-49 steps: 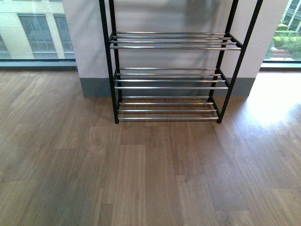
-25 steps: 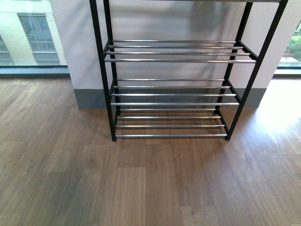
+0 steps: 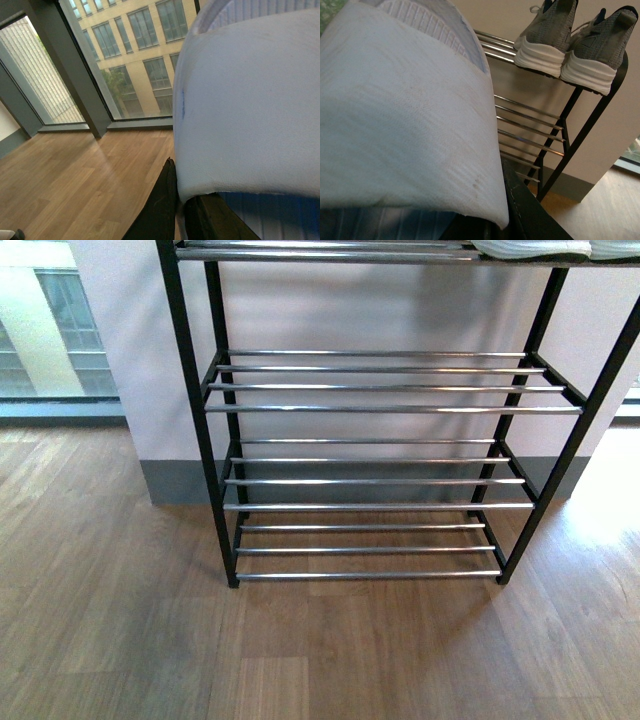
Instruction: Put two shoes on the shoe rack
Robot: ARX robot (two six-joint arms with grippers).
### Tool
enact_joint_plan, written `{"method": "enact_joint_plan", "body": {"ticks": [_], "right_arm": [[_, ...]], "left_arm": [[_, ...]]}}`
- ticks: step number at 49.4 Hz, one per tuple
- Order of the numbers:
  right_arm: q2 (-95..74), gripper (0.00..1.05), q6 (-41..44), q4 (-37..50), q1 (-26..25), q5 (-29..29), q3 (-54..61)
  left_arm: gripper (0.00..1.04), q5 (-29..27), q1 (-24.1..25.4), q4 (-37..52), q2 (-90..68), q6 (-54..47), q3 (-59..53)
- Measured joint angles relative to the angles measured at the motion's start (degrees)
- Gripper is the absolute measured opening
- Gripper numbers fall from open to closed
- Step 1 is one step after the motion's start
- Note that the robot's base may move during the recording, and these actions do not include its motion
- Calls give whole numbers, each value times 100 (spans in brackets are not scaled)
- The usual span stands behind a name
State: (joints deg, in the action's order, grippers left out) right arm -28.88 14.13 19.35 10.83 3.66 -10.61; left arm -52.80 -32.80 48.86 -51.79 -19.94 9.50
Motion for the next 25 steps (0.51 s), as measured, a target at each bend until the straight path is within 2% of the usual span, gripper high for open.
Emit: {"method": "enact_joint_plan", "body": {"ticks": [25], "right_arm": [[0,1,0,-2,0,0,-4]], "left_arm": [[2,7,0,0,-7,0,0]]}}
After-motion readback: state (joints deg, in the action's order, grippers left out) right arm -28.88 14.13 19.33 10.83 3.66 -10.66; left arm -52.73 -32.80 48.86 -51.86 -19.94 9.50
